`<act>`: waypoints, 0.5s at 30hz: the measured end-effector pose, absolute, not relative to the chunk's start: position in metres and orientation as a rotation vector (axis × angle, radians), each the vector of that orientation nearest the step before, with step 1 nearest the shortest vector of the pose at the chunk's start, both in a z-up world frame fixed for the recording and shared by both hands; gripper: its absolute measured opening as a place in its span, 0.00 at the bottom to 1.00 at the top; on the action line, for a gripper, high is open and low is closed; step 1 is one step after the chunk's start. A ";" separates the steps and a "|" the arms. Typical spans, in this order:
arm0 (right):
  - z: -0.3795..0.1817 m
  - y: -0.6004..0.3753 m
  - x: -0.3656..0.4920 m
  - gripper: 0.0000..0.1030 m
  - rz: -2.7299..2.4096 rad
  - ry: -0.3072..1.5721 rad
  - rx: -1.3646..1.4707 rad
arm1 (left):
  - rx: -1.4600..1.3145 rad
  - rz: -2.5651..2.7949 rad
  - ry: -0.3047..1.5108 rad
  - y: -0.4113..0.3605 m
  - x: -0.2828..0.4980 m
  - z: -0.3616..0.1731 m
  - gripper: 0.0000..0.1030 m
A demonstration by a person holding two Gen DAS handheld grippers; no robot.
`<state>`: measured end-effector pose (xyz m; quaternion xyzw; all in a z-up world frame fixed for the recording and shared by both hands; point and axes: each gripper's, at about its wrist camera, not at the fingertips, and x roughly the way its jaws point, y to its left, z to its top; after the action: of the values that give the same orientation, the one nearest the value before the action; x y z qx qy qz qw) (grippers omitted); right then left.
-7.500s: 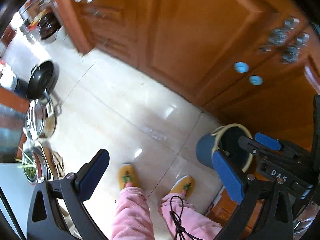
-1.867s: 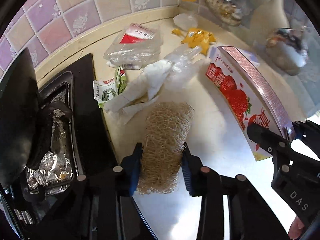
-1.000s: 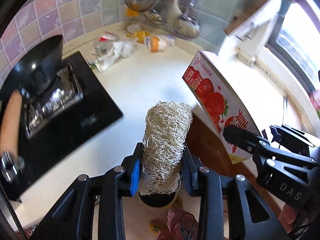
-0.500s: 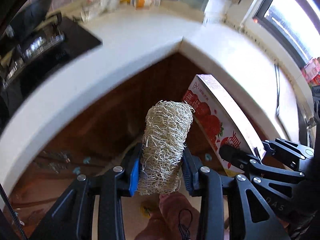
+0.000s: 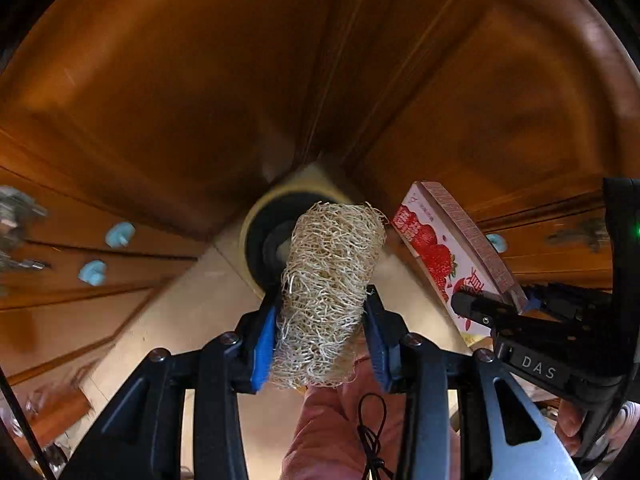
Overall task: Collect trash
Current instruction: 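Carry the carton and sponge down to the trash bin and open both tools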
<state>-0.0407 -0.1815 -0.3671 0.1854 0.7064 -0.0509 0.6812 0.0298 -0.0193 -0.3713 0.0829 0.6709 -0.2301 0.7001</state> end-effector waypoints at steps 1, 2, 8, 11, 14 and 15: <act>-0.383 -0.181 -0.039 0.37 -0.113 1.603 0.426 | 0.189 -0.500 1.512 -0.019 0.030 -0.389 0.37; -0.395 -0.182 -0.039 0.37 -0.110 1.615 0.435 | 0.191 -0.496 1.528 -0.022 0.037 -0.402 0.37; -0.465 -0.174 -0.025 0.37 -0.084 1.686 0.442 | 0.229 -0.475 1.575 -0.031 0.040 -0.472 0.41; -0.486 -0.164 -0.017 0.37 -0.050 1.692 0.394 | 0.244 -0.452 1.566 -0.035 0.043 -0.492 0.60; -0.502 -0.160 -0.013 0.38 -0.047 1.696 0.358 | 0.270 -0.399 1.557 -0.028 0.044 -0.508 0.79; -0.506 -0.161 -0.013 0.40 -0.040 1.694 0.361 | 0.266 -0.389 1.560 -0.026 0.046 -0.510 0.82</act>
<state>-0.0129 -0.1607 -0.5056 0.1586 0.7450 -0.0176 0.6477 0.0457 -0.0257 -0.5104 0.1187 0.6963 -0.1735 0.6862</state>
